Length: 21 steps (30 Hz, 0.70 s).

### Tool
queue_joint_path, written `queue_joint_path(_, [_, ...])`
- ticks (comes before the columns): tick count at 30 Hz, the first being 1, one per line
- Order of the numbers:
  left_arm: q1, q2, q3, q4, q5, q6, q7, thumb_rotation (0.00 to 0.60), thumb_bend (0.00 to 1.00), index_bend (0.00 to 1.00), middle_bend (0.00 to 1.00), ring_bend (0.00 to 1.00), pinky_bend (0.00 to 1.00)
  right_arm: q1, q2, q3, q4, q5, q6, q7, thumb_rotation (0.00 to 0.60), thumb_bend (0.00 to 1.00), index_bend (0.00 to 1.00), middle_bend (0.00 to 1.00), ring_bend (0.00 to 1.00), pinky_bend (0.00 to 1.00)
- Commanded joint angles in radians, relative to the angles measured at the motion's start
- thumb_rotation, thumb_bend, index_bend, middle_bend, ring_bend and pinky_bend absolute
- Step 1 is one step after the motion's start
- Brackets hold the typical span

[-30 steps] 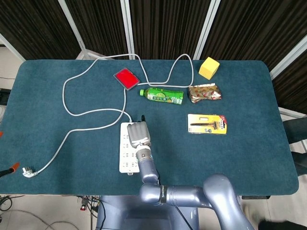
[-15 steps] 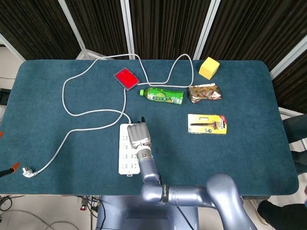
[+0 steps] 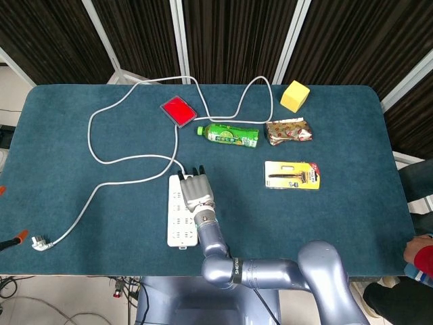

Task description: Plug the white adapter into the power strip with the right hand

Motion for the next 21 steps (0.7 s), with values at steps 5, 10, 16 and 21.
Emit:
queue_joint_path(5, [-0.002, -0.003, 0.002, -0.001, -0.001, -0.003, 0.010, 0.600, 0.06, 0.16, 0.00, 0.00, 0.00, 0.009, 0.061, -0.005, -0.080, 0.084, 0.021, -0.073, 0.600, 0.36, 0.00, 0.04, 0.04, 0.02])
queue_joint_path(10, [-0.001, -0.006, 0.003, -0.005, 0.002, 0.004, 0.019, 0.600, 0.06, 0.16, 0.00, 0.00, 0.00, -0.023, 0.153, 0.017, -0.215, 0.041, 0.060, -0.025, 0.600, 0.34, 0.00, 0.02, 0.03, 0.02])
queue_joint_path(16, [0.003, -0.004, 0.006, -0.012, 0.007, 0.010, 0.020, 0.600, 0.06, 0.16, 0.00, 0.00, 0.00, -0.108, 0.292, 0.041, -0.383, -0.033, 0.066, 0.102, 0.600, 0.34, 0.00, 0.02, 0.03, 0.02])
queue_joint_path(21, [0.005, -0.004, 0.008, -0.015, 0.011, 0.013, 0.020, 0.600, 0.06, 0.16, 0.00, 0.00, 0.00, -0.172, 0.420, 0.025, -0.497, -0.045, 0.054, 0.164, 0.600, 0.34, 0.00, 0.02, 0.04, 0.01])
